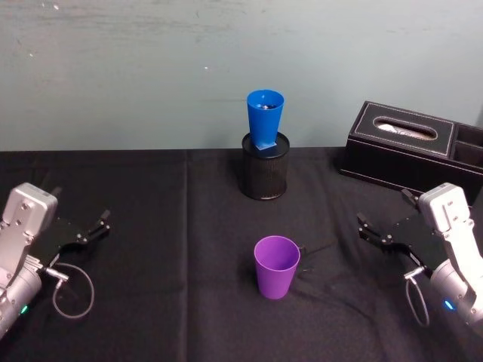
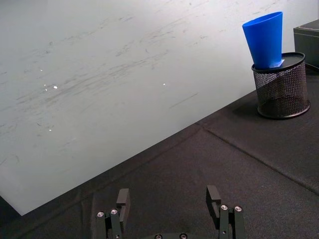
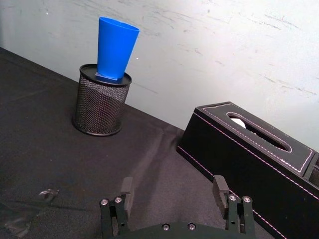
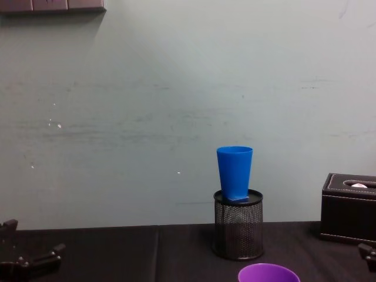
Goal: Pick up one cup with a gripper and tap it against the other cup.
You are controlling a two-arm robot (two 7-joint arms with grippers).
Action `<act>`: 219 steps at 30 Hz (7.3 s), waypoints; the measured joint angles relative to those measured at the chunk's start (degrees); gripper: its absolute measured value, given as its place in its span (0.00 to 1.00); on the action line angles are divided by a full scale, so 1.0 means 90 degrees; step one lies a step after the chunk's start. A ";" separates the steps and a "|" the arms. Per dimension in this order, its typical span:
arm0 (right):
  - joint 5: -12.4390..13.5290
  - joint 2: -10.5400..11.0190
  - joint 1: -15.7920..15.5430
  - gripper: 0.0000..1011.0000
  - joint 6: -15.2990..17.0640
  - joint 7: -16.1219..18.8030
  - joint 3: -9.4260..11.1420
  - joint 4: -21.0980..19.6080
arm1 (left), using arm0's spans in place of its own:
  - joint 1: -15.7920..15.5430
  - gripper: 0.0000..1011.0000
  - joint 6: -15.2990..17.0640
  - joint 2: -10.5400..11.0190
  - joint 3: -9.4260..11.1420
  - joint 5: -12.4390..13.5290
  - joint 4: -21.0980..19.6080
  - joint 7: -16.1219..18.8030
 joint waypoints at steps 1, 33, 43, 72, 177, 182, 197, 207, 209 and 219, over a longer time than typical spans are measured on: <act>0.0000 0.0000 0.0000 0.99 0.0000 0.0000 0.0000 0.0000 | 0.0000 0.99 0.0000 0.0000 0.0000 0.0000 0.0000 0.0000; 0.0000 0.0000 0.0000 0.99 -0.0001 0.0000 0.0000 -0.0001 | 0.0000 0.99 0.0000 0.0000 0.0000 0.0000 0.0000 0.0000; 0.0000 0.0000 0.0000 0.99 -0.0001 0.0000 0.0001 0.0000 | 0.0000 0.99 0.0000 0.0000 0.0000 0.0000 0.0000 0.0000; 0.1536 0.1082 -0.1300 0.99 -0.0150 0.2980 0.0536 -0.1364 | 0.0000 0.99 0.0000 0.0000 0.0000 0.0000 0.0000 0.0000; 0.0981 -0.0916 0.0452 0.99 -0.0122 0.4271 -0.0134 0.0732 | 0.0000 0.99 0.0000 0.0000 0.0000 0.0000 0.0000 0.0000; 0.0981 -0.0915 0.0452 0.94 -0.0123 0.4270 -0.0134 0.0732 | 0.0000 0.99 0.0000 0.0000 0.0000 0.0000 0.0000 0.0000; 0.0981 -0.0915 0.0452 0.74 -0.0123 0.4266 -0.0134 0.0732 | 0.0000 0.99 0.0000 0.0000 0.0000 0.0000 0.0000 0.0000; 0.0867 -0.0848 0.0402 0.71 -0.0013 0.4170 -0.0168 0.0560 | 0.0000 0.99 0.0000 0.0000 0.0000 0.0000 0.0000 0.0000; 0.0819 -0.0826 0.0399 0.71 0.0071 0.4140 -0.0191 0.0478 | 0.0000 0.99 0.0000 0.0000 0.0000 0.0000 0.0000 0.0000; 0.0848 -0.0735 0.0638 0.71 0.0773 0.4117 -0.0228 -0.0079 | 0.0000 0.99 0.0000 0.0000 0.0000 0.0000 0.0000 0.0000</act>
